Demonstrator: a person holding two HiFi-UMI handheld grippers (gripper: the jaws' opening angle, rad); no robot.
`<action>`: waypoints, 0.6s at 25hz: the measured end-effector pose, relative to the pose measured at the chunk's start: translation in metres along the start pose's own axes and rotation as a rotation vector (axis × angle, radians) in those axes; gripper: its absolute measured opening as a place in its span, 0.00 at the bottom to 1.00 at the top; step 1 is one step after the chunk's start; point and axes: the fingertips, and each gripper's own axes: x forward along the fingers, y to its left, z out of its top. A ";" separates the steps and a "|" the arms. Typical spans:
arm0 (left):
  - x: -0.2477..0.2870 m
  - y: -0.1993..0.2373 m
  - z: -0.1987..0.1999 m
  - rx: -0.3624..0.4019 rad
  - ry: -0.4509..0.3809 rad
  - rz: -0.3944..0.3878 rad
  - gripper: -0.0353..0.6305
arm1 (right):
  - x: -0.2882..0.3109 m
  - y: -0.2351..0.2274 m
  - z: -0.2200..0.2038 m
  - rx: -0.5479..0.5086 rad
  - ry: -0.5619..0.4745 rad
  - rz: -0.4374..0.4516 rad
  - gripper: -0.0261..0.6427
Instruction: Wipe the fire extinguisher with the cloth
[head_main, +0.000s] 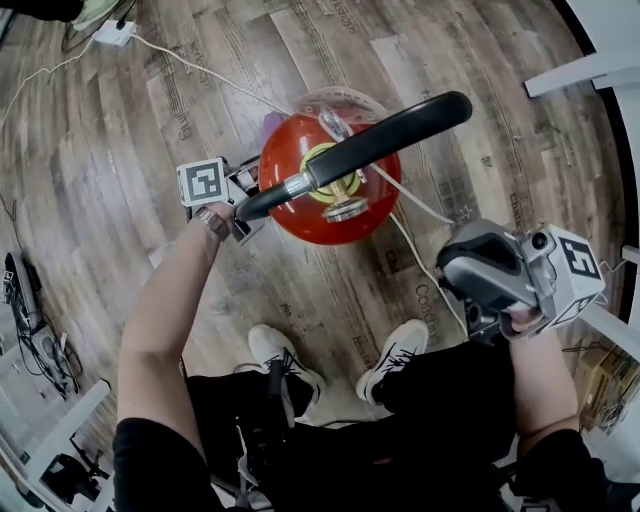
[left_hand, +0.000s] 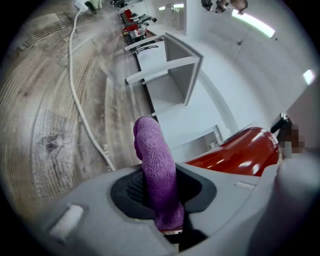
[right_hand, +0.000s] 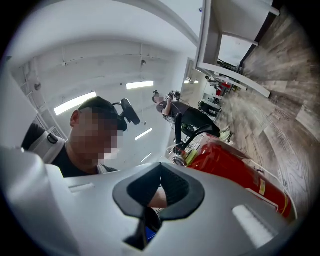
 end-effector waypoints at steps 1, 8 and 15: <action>-0.004 -0.022 0.006 0.020 -0.011 -0.041 0.19 | 0.000 -0.001 0.002 -0.004 -0.009 -0.004 0.04; -0.055 -0.183 0.039 0.452 -0.113 -0.244 0.19 | -0.003 -0.008 0.011 -0.013 -0.068 -0.021 0.04; -0.082 -0.286 0.002 1.839 -0.023 0.221 0.18 | -0.005 0.005 0.018 -0.016 -0.116 -0.037 0.04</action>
